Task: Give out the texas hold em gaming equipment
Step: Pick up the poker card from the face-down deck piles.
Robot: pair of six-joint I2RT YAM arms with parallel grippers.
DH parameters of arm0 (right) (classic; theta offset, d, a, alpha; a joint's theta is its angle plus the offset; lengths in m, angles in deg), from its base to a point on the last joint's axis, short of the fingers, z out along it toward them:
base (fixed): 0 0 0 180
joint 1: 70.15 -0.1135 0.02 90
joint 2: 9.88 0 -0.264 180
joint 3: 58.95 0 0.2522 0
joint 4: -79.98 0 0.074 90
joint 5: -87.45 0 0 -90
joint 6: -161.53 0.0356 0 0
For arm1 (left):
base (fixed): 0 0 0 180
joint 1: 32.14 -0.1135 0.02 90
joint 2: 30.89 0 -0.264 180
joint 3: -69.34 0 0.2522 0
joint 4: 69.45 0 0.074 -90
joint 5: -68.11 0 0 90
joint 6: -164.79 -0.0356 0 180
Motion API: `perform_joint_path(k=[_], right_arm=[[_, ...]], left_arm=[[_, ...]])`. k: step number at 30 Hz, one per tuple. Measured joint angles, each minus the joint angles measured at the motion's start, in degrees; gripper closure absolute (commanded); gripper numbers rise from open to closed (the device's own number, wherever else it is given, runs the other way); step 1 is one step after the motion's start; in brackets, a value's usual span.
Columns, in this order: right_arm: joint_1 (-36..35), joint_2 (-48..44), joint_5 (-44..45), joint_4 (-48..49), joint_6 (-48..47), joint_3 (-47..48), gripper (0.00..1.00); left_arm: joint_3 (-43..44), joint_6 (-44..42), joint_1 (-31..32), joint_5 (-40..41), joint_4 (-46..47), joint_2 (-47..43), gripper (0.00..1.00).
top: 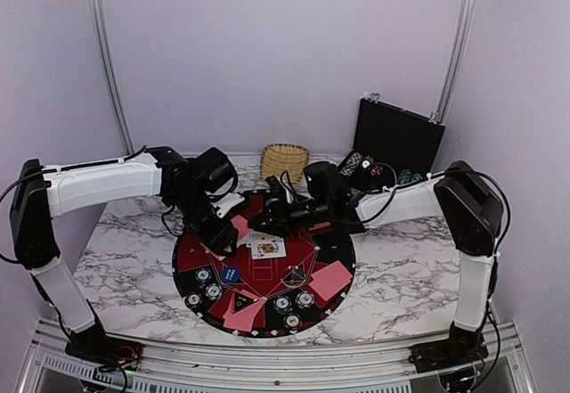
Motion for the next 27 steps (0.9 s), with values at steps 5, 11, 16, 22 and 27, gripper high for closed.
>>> perform_joint_path(k=[5, 11, 16, 22, 27], right_arm=[[0.00, 0.00, -0.92, 1.31, 1.11, -0.04, 0.82], [0.00, 0.00, -2.12, 2.95, 2.51, -0.04, 0.82], [0.00, 0.11, -2.60, 3.63, 3.15, -0.04, 0.85], [0.00, 0.42, -2.97, 3.89, 3.82, -0.04, 0.91], [0.00, 0.42, -2.99, 4.04, 4.22, -0.04, 0.99]], left_arm=[[0.00, 0.00, -0.07, 0.00, 0.00, 0.00, 0.63], [0.00, 0.00, -0.33, 0.00, 0.00, 0.00, 0.63], [-0.02, 0.00, -0.39, 0.00, 0.00, 0.00, 0.63], [-0.07, 0.00, -0.39, 0.00, 0.00, 0.00, 0.63], [-0.46, 0.00, -0.39, 0.00, 0.00, 0.00, 0.63]])
